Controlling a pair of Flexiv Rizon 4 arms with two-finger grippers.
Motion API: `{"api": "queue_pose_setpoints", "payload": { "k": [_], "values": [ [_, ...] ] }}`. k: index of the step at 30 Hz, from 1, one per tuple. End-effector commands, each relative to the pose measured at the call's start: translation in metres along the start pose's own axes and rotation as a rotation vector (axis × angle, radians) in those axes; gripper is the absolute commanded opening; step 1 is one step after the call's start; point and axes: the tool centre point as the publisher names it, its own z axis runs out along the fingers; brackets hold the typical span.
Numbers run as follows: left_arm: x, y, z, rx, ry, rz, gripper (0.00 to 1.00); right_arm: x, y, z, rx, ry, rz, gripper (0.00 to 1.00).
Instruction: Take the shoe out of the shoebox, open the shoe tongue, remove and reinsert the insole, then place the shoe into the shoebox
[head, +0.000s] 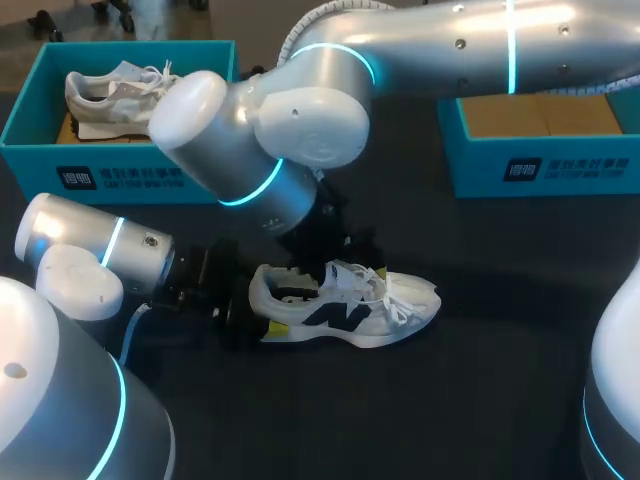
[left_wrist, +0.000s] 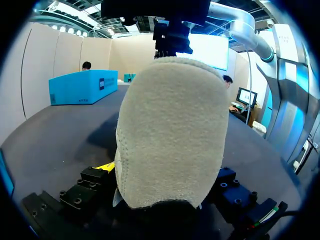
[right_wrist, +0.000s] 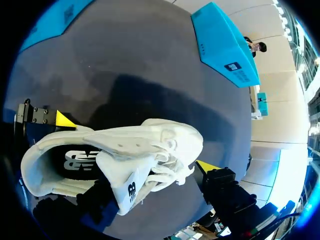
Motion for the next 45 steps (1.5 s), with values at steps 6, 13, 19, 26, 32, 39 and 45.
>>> {"api": "queue_pose_setpoints", "payload": {
  "k": [6, 13, 19, 26, 32, 39, 45],
  "values": [
    [0.001, 0.001, 0.001, -0.004, 0.002, -0.001, 0.0, -0.027, -0.008, -0.007, -0.029, 0.052, 0.484, 0.58],
    [0.001, 0.001, 0.001, -0.004, 0.002, -0.001, 0.0, -0.027, -0.008, -0.013, -0.044, 0.073, 0.487, 0.29],
    [0.001, 0.001, 0.001, -0.004, 0.002, -0.001, 0.0, -0.024, -0.008, -0.01, -0.042, 0.083, 0.477, 0.05],
    [0.001, 0.001, 0.001, -0.004, 0.002, -0.001, 0.0, -0.03, -0.008, -0.001, -0.039, 0.095, 0.48, 0.0],
    [0.001, 0.001, 0.001, -0.004, 0.002, -0.001, 0.0, -0.04, -0.006, 0.012, -0.038, 0.094, 0.482, 0.0],
    [0.001, 0.001, 0.001, -0.004, 0.002, -0.001, 0.0, -0.049, -0.003, 0.027, -0.043, 0.091, 0.487, 0.05],
    [0.001, 0.001, 0.001, -0.004, 0.002, -0.001, 0.0, -0.053, -0.002, 0.043, -0.036, 0.091, 0.495, 0.07]
  ]
}}
